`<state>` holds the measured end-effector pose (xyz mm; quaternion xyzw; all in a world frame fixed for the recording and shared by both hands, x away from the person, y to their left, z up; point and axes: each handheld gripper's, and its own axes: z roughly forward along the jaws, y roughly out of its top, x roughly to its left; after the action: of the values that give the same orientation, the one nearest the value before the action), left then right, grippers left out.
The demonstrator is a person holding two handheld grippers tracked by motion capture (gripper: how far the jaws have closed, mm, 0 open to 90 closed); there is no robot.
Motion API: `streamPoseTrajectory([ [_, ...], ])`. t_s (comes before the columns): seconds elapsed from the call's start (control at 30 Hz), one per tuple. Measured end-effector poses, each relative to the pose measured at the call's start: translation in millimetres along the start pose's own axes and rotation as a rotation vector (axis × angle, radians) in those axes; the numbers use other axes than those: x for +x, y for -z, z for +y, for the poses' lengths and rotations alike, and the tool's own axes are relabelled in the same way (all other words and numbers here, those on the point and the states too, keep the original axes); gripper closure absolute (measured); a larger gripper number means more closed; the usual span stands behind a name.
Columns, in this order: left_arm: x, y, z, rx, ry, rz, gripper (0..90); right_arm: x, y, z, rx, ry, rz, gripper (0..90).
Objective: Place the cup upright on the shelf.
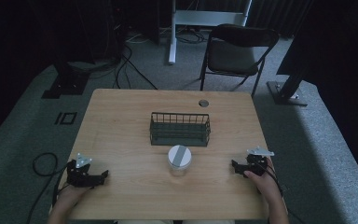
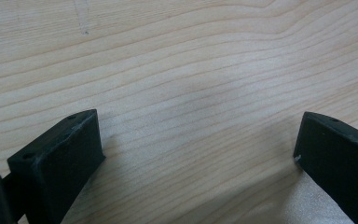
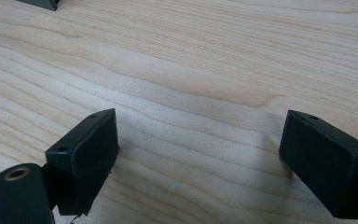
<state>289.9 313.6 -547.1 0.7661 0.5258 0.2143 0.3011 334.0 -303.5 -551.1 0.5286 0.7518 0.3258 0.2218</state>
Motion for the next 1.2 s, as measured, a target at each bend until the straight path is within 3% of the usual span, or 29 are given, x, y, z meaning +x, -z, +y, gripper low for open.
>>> streamPoseTrajectory([
  [0.73,0.1,0.1,-0.1,0.001,-0.002,-0.001,1.2,0.9,0.6,-0.5,0.0,-0.001,-0.008,11.0],
  [1.03,0.4,0.0,0.0,0.0,-0.006,-0.005,1.2,8.7,-1.3,1.6,-0.01,0.019,0.003,12.9],
  [1.2,0.5,0.0,0.0,0.0,-0.006,-0.006,1.2,12.8,-1.8,4.4,-0.035,-0.002,0.03,13.1],
])
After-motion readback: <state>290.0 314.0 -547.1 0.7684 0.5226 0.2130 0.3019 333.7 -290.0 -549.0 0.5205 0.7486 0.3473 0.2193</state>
